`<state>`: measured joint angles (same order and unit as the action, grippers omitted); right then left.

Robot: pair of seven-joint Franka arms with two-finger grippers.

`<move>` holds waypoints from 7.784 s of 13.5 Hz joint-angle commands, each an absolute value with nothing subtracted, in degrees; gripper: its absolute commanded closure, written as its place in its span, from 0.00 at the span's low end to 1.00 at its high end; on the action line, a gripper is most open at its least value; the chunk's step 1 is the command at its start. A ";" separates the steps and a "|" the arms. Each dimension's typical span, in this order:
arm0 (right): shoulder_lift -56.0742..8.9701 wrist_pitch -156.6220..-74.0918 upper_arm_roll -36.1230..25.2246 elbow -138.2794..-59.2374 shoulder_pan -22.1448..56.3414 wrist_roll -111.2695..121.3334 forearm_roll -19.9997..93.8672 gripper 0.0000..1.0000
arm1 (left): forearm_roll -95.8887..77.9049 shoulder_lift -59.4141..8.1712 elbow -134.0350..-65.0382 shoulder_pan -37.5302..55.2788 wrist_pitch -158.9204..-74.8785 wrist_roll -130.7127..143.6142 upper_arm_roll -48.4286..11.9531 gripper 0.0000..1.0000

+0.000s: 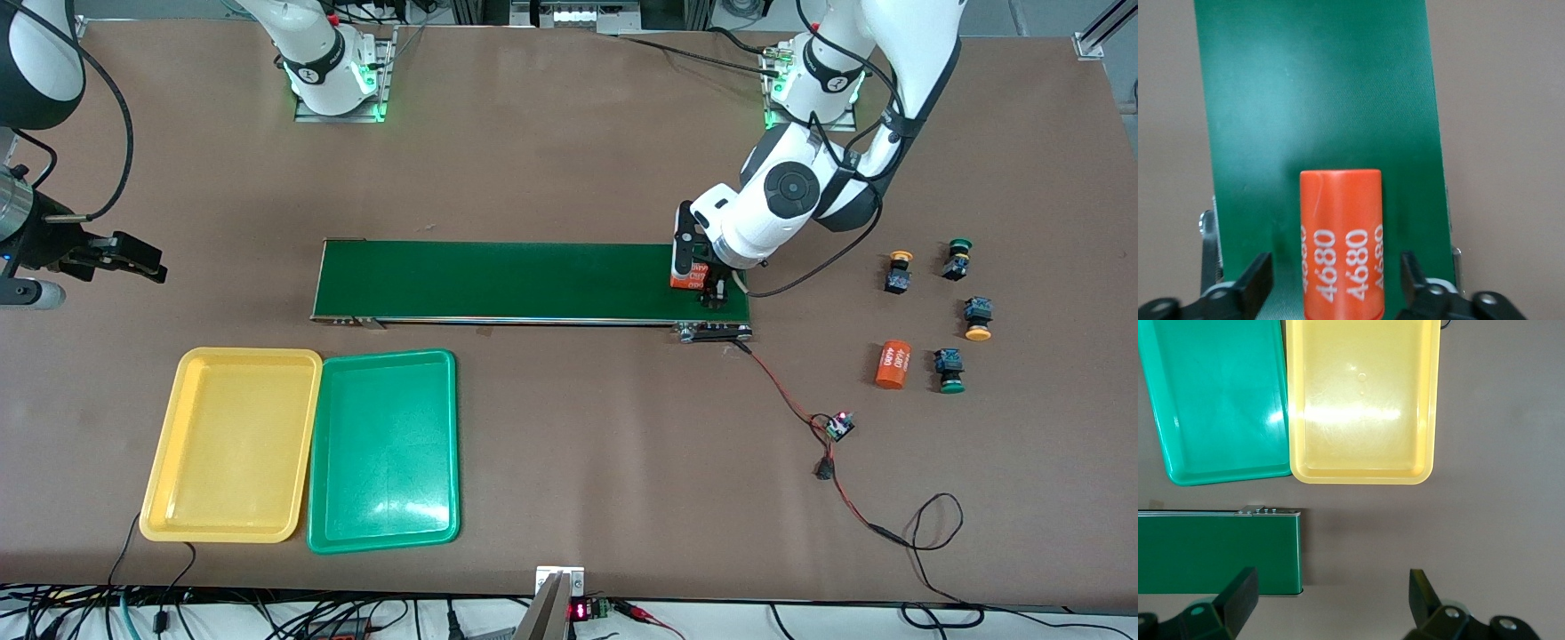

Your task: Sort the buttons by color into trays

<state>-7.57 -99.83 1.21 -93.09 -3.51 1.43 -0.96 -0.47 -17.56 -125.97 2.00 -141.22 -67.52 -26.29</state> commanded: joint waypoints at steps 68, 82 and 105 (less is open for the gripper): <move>-8.70 -101.34 0.79 -89.91 -3.60 -1.14 -1.93 0.00 | 3.16 -31.40 -105.03 -23.48 -125.62 -48.25 -18.11 1.00; -8.61 -101.34 0.88 -89.91 -3.52 4.04 -4.75 0.00 | 2.02 -22.85 -106.88 1.21 -116.02 -59.94 -19.16 1.00; -8.96 -101.34 0.88 -89.91 -3.34 3.34 -4.04 0.00 | -5.18 -16.17 -112.15 -18.70 -114.79 -63.90 -24.08 0.00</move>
<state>-9.22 -101.98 0.75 -90.26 -3.38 3.09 -3.96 -2.99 -16.38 -111.62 -13.87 -116.29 -63.24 -23.12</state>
